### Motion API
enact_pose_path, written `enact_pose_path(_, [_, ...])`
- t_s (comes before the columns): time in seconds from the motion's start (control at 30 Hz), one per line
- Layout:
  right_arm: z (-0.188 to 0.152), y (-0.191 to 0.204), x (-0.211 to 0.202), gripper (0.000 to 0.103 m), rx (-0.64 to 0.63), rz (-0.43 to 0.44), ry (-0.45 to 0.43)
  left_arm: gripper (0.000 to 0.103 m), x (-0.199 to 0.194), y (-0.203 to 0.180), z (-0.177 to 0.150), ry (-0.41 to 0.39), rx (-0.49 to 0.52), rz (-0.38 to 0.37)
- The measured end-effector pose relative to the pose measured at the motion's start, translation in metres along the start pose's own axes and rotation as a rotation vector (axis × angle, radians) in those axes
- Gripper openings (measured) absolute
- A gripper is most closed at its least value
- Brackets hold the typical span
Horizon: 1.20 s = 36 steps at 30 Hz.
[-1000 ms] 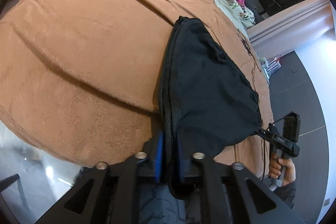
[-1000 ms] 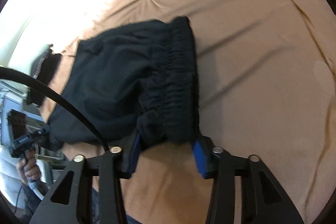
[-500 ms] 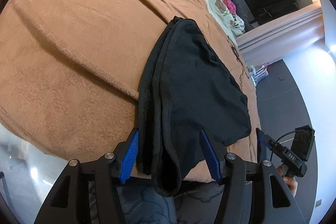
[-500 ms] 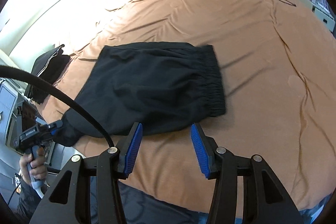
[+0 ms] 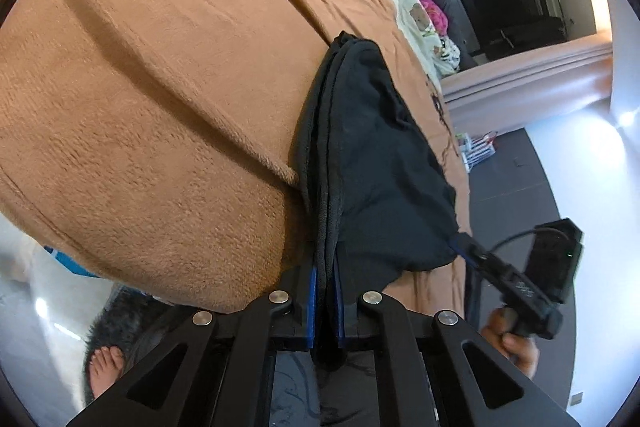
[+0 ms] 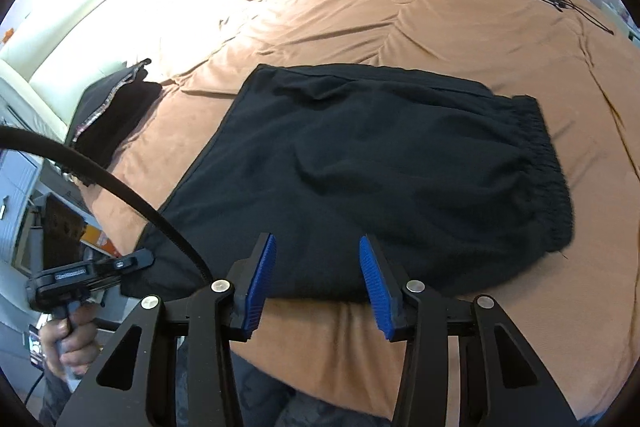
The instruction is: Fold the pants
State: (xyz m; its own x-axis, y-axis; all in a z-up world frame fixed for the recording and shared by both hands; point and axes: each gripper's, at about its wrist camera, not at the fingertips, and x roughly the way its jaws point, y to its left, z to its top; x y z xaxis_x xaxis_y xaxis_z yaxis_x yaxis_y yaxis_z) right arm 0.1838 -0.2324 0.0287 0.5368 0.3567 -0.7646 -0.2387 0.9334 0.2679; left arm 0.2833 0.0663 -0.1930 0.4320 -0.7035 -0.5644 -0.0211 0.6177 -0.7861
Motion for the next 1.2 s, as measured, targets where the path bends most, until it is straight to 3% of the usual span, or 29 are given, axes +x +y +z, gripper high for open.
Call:
enact_pose_path(0.1, [-0.001, 0.004, 0.019, 0.042, -0.003, 0.002, 0.021, 0.007, -0.002, 0.001, 0.002, 0.006, -0.016, -0.025])
enact_pose_path(0.23, [-0.014, 0.006, 0.057, 0.037, 0.005, -0.012, 0.135, 0.007, -0.002, 0.006, 0.004, 0.004, -0.039, -0.032])
enact_pose_path(0.37, [-0.012, 0.009, 0.057, 0.037, -0.019, 0.003, 0.134, 0.008, 0.0, 0.009, 0.003, 0.012, -0.054, -0.017])
enact_pose_path(0.43, [-0.004, 0.008, 0.054, 0.037, -0.016, 0.005, 0.109, 0.012, 0.0, 0.008, 0.001, 0.009, -0.063, -0.016])
enact_pose_path(0.5, [0.007, 0.008, 0.055, 0.037, -0.025, -0.013, 0.081, 0.03, 0.0, 0.008, 0.0, -0.002, -0.069, -0.016])
enact_pose_path(0.57, [0.018, 0.006, 0.063, 0.037, -0.021, -0.039, 0.07, 0.037, 0.002, 0.008, 0.0, -0.014, -0.087, -0.03])
enact_pose_path(0.83, [0.058, -0.008, 0.129, 0.034, 0.023, -0.117, 0.115, 0.038, 0.009, 0.004, 0.005, -0.051, -0.108, 0.003])
enact_pose_path(0.97, [0.079, -0.015, 0.156, 0.033, 0.038, -0.147, 0.111, 0.027, 0.011, 0.007, 0.002, -0.08, -0.169, 0.027])
enact_pose_path(1.2, [0.103, -0.017, 0.181, 0.016, 0.029, -0.178, 0.105, 0.026, 0.009, 0.002, -0.002, -0.13, -0.229, 0.067])
